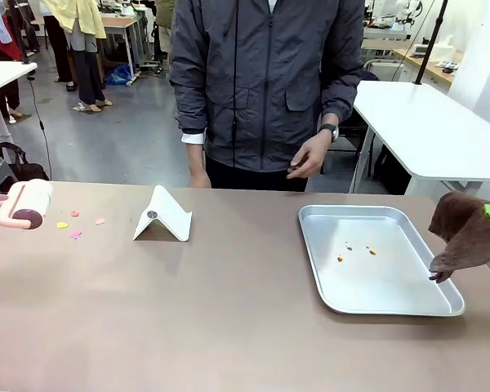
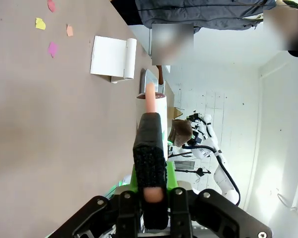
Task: Clean the surface of the table.
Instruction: If a person points to the right, clean the right side of the table with your right hand, and if they point to the left, clean the left side with your left hand.
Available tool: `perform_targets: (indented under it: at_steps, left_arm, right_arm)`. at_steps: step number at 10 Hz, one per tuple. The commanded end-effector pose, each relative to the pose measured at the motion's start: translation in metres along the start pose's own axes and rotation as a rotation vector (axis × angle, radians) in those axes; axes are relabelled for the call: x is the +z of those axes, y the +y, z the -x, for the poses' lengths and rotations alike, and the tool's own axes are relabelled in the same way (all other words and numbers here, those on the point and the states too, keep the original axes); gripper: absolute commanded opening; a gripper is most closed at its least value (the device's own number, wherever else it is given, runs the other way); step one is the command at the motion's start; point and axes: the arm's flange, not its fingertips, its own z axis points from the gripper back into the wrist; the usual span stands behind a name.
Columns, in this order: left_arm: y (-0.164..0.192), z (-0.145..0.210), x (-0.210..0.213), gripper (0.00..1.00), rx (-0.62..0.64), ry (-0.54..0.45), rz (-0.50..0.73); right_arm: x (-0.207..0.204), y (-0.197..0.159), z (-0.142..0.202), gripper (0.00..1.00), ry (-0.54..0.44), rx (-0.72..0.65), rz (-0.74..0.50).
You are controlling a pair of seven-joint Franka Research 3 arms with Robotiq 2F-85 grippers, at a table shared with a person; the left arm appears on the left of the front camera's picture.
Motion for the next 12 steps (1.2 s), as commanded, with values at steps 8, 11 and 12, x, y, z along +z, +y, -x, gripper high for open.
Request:
perform_targets:
  at_steps: [8, 11, 12]
  left_arm:
    - [-0.0008, 0.0012, 0.0046, 0.00, -0.018, 0.008, 0.017]
    - [-0.0008, 0.0012, 0.0046, 0.00, -0.018, 0.008, 0.017]
    - [-0.0008, 0.0012, 0.0046, 0.00, -0.018, 0.008, 0.017]
  right_arm:
    - [0.0011, 0.0029, -0.0007, 0.00, -0.011, -0.014, -0.016]
    - [0.0000, 0.0000, 0.0000, 0.06, 0.000, 0.000, 0.000]
    - [-0.0039, 0.0008, -0.0019, 0.06, 0.025, 0.038, 0.019]
